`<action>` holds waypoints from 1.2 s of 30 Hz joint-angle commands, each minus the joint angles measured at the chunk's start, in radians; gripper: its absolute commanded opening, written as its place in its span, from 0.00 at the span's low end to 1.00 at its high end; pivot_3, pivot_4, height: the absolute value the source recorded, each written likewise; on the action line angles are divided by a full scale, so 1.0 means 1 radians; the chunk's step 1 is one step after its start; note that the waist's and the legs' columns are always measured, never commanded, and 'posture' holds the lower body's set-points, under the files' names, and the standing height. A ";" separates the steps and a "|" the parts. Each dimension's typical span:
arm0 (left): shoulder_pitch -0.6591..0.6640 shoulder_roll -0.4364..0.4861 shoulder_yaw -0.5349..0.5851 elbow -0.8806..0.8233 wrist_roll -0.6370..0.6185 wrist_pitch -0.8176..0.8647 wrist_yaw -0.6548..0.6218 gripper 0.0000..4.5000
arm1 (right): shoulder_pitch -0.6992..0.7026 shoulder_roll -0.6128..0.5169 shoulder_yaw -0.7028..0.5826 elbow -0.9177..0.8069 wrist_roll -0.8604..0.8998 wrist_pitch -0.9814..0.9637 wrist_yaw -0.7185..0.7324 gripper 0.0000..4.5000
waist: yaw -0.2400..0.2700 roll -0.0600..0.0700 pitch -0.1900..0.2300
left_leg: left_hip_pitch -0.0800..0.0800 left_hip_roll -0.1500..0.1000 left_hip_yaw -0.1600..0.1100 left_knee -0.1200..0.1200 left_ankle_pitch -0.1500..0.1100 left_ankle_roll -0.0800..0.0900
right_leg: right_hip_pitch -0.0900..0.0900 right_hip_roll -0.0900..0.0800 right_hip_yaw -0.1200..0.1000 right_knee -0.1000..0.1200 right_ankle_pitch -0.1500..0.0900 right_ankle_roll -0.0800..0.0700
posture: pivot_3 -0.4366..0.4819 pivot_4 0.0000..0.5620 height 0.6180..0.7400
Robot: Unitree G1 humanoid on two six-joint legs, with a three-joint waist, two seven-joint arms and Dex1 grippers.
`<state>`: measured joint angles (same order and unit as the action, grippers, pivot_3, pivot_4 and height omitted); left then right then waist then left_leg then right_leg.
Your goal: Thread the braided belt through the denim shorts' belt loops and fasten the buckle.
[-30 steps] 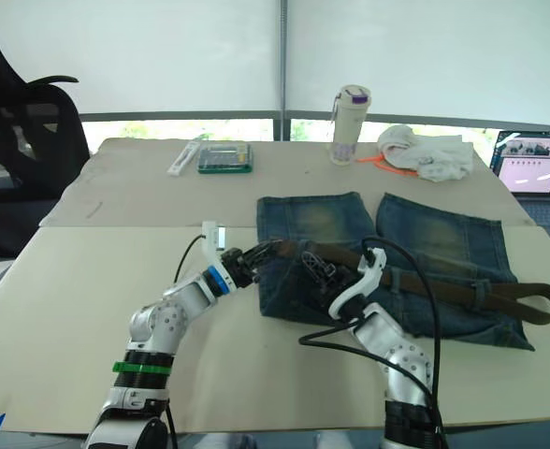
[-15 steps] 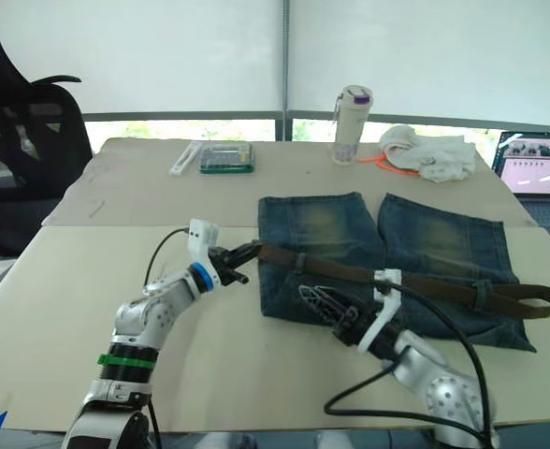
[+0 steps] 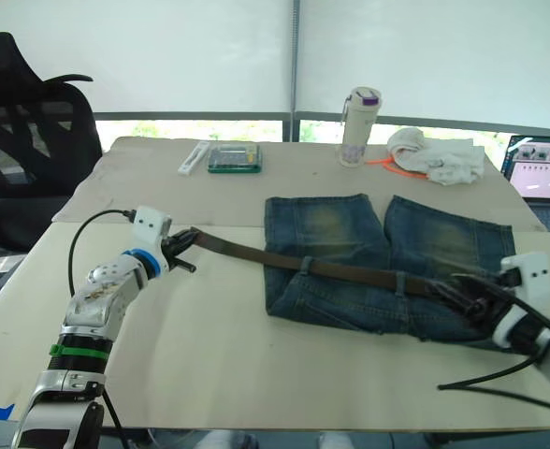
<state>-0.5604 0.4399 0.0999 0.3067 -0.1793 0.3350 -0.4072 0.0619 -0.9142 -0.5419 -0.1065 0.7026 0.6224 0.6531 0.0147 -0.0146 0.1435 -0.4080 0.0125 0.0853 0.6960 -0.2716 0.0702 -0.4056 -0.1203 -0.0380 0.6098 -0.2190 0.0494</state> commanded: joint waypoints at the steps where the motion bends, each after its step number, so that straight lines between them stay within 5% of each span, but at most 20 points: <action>1: -0.036 0.026 0.037 0.015 0.057 -0.034 0.097 0.00 | -0.039 -0.053 -0.016 0.061 -0.088 -0.021 -0.014 0.83 | -0.001 0.000 0.000 | 0.000 0.000 0.000 0.000 0.000 0.000 | 0.000 0.000 0.000 0.000 0.000 0.000 | 0.48 0.27 0.97; 17: -0.022 0.061 0.056 0.051 0.140 0.019 0.237 0.00 | -0.290 -0.122 0.185 0.384 -0.322 0.051 -0.016 0.83 | -0.003 0.000 0.000 | 0.000 0.000 0.001 0.000 0.004 -0.007 | 0.000 -0.001 0.000 0.000 0.000 0.000 | 0.48 0.27 0.97; 36: 0.031 0.089 0.092 -0.007 0.162 0.029 0.297 0.00 | -0.530 -0.091 0.321 0.634 -0.382 0.149 0.085 0.83 | -0.005 0.000 0.000 | 0.000 0.000 0.002 0.000 0.005 -0.008 | 0.000 -0.002 0.000 0.000 0.000 0.000 | 0.48 0.27 0.97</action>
<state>-0.5291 0.4970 0.1540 0.3398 -0.0358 0.3697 -0.1351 -0.4586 -0.9974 -0.2124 0.5386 0.3254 0.7485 0.7270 0.0095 -0.0148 0.1436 -0.4075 0.0124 0.0876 0.6958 -0.2670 0.0622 -0.4058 -0.1221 -0.0381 0.6103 -0.2188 0.0494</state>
